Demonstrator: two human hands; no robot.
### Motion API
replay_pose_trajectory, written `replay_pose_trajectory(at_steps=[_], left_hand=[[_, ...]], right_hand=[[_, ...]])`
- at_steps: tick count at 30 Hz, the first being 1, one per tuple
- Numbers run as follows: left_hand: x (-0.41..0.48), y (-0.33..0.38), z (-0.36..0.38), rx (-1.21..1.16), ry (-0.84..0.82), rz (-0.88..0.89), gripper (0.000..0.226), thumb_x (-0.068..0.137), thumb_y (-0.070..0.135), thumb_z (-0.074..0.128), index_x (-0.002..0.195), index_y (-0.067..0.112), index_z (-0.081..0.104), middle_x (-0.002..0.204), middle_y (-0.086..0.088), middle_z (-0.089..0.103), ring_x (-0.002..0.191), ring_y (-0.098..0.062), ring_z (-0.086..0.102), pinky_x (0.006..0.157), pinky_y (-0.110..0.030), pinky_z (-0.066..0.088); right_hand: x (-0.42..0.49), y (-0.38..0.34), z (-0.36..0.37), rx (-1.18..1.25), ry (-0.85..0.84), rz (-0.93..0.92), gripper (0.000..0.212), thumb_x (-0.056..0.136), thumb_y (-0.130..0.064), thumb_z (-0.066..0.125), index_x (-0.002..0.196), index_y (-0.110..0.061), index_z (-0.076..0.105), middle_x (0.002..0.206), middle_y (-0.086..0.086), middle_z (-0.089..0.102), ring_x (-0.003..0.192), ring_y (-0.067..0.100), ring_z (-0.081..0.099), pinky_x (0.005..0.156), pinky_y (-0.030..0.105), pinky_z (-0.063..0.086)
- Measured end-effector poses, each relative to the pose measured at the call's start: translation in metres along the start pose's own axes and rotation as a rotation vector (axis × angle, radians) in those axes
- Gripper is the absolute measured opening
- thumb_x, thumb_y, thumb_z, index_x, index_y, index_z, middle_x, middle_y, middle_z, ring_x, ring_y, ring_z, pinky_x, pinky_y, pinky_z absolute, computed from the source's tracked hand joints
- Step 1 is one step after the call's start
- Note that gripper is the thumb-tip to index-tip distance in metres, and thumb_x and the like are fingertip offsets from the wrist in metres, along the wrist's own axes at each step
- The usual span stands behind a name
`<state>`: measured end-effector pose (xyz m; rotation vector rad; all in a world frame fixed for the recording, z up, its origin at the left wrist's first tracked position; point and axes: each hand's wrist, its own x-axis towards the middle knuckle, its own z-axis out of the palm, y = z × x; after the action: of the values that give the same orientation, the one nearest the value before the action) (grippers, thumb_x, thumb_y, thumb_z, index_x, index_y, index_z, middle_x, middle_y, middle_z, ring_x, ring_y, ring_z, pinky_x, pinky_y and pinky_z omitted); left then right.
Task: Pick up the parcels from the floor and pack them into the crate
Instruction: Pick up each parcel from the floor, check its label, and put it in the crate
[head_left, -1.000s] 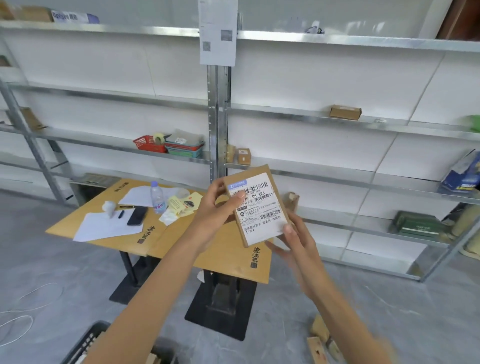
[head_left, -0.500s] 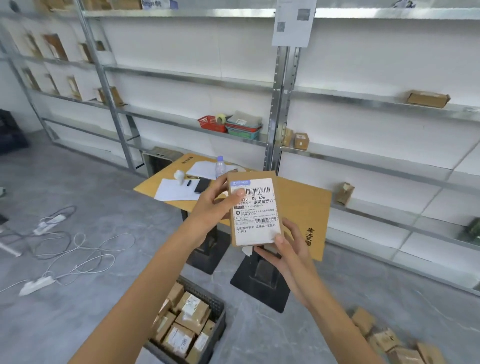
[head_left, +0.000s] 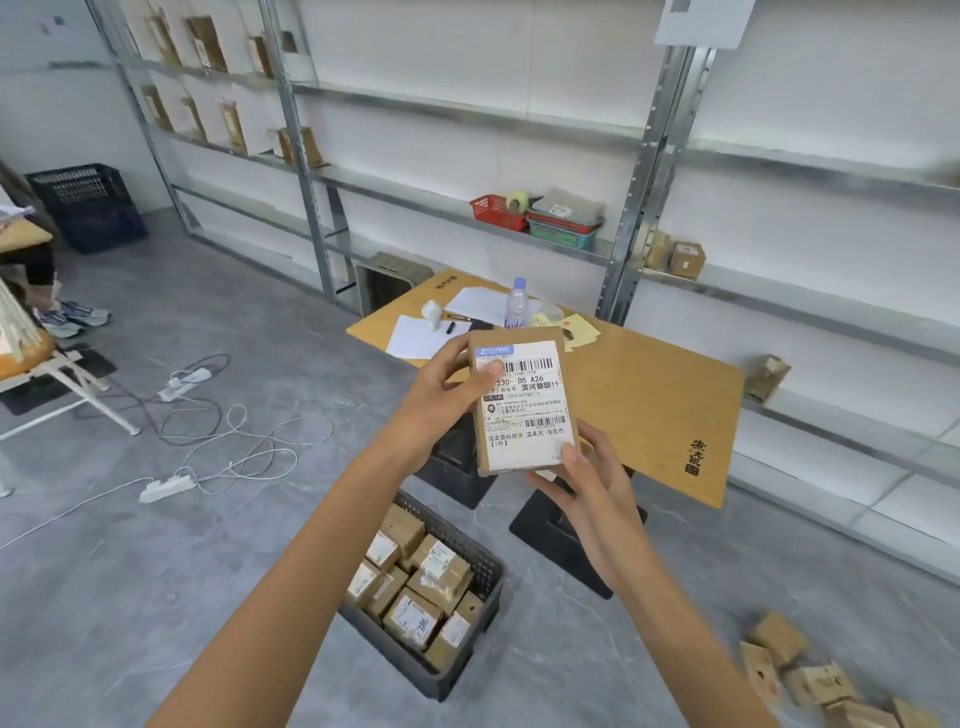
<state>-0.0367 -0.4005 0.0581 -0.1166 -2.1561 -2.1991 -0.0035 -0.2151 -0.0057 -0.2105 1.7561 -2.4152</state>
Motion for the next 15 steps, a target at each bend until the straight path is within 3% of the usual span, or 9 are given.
replay_pose_trajectory(at_steps=[3,6,9,15], left_hand=[[0.007,-0.008,-0.042,0.007,0.032,-0.064,0.033,0.087,0.021,0.064,0.118,0.015,0.054,0.119,-0.006,0.063,0.104,-0.017,0.063,0.088,-0.034,0.053],[0.016,-0.021,-0.093,0.029,0.023,-0.120,0.032,0.083,0.020,0.071,0.109,0.015,0.052,0.117,-0.008,0.063,0.107,-0.019,0.062,0.090,-0.033,0.052],[0.019,-0.041,-0.142,0.021,0.036,-0.179,0.035,0.076,0.022,0.077,0.100,0.020,0.052,0.117,-0.011,0.063,0.108,-0.023,0.063,0.093,-0.039,0.052],[0.036,-0.079,-0.191,-0.033,0.033,-0.314,0.034,0.080,0.018,0.072,0.102,0.013,0.046,0.115,-0.012,0.064,0.105,-0.022,0.064,0.086,-0.033,0.055]], right_hand=[[0.017,0.023,0.034,0.051,0.086,-0.021,0.074,0.066,-0.054,0.078,0.124,-0.020,0.049,0.130,0.009,0.058,0.121,0.020,0.057,0.097,0.035,0.051],[0.034,0.048,0.070,0.126,0.170,-0.014,0.052,0.086,-0.039,0.063,0.127,-0.013,0.046,0.129,0.010,0.060,0.123,0.022,0.055,0.098,0.030,0.050],[0.043,0.070,0.109,0.189,0.228,0.002,0.059,0.084,-0.034,0.057,0.135,-0.008,0.040,0.132,0.010,0.058,0.126,0.023,0.052,0.106,0.033,0.043],[0.066,0.113,0.157,0.081,0.291,0.124,0.059,0.084,-0.040,0.056,0.137,-0.026,0.037,0.131,0.001,0.057,0.120,0.017,0.057,0.099,0.039,0.048]])
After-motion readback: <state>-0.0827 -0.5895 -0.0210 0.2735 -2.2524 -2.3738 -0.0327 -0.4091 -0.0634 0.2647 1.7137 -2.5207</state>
